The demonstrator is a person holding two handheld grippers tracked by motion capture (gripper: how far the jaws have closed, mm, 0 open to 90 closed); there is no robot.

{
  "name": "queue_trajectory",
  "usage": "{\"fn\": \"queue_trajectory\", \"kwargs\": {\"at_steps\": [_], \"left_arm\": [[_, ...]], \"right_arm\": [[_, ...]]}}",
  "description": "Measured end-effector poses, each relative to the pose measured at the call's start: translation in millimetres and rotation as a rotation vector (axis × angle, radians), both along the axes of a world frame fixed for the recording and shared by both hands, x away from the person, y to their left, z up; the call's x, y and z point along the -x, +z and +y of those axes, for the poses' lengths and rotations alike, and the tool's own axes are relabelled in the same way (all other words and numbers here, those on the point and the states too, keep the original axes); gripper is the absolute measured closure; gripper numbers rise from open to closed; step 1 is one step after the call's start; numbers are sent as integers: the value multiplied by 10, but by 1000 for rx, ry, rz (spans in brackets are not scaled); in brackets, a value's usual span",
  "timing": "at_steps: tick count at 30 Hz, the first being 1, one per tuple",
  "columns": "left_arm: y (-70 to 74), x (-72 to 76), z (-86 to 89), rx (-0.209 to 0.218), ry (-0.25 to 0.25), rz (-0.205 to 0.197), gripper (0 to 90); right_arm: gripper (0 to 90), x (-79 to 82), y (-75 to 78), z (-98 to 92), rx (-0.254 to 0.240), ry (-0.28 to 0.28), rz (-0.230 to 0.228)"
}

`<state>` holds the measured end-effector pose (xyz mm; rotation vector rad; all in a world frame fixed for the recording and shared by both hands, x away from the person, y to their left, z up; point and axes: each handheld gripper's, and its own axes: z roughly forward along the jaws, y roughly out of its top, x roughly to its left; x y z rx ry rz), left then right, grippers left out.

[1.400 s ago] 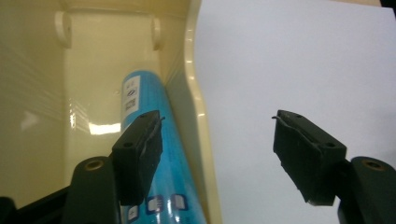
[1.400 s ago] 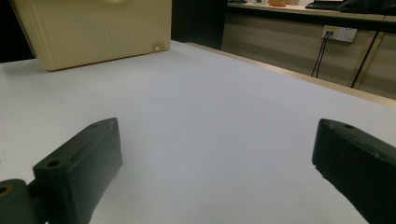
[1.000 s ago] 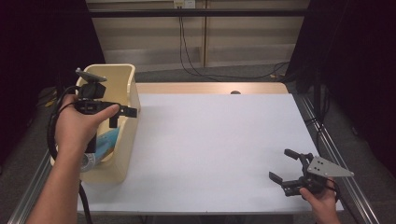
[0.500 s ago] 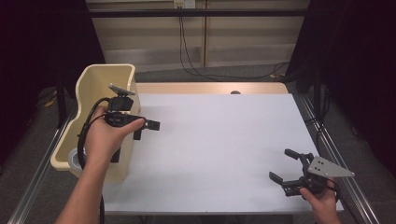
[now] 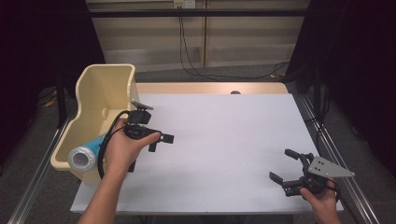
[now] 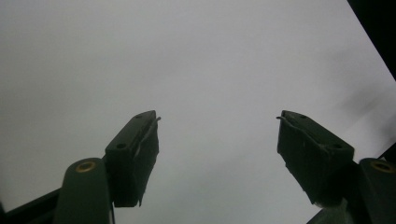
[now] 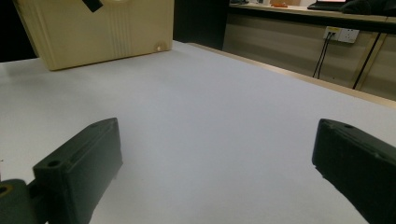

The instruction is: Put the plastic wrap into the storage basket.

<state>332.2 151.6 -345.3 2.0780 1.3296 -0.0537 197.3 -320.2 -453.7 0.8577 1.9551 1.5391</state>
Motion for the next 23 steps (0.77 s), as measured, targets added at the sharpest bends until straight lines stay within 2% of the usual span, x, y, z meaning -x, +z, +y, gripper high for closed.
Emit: {"fn": "queue_trajectory", "kwargs": {"at_steps": [2, 4, 6, 7, 8, 9, 11, 12, 14, 15, 16, 20, 23], "left_arm": [[-57, 11, -18, 8, 0, -10, 294], [-111, 33, -35, 16, -1, -40, 294], [-170, 69, -52, 32, 0, -91, 292], [-194, 87, -55, 39, 3, -104, 284], [-246, 120, -68, 55, -2, -141, 283], [-292, 151, -72, 71, 4, -159, 283], [-378, 200, -88, 78, 4, -201, 280], [-437, 236, -98, 88, 9, -236, 278], [-511, 282, -104, 108, 14, -281, 271], [-563, 314, -100, 133, 20, -328, 263], [-599, 337, -97, 141, 30, -355, 259], [-700, 404, -74, 138, 44, -448, 252], [-714, 417, -58, 138, 52, -487, 237]], "right_arm": [[11, 0, 0, -2, 0, 1, -1], [11, 0, -1, -5, -2, -2, 0], [11, 1, 0, -7, -1, -3, -2], [11, 2, 0, -7, -2, -3, -2], [11, 3, 1, -8, -1, -3, -1], [11, 4, 1, -9, 0, -3, -2], [11, 5, 0, -12, 0, -3, -2], [11, 6, 0, -12, 1, -4, -2], [11, 10, 0, -14, 1, -4, -1], [11, 10, 0, -16, 2, -3, -2], [11, 12, 1, -17, 0, -3, -2], [11, 15, -1, -23, 0, -6, -3], [11, 15, -1, -24, 1, -5, -1]]}}
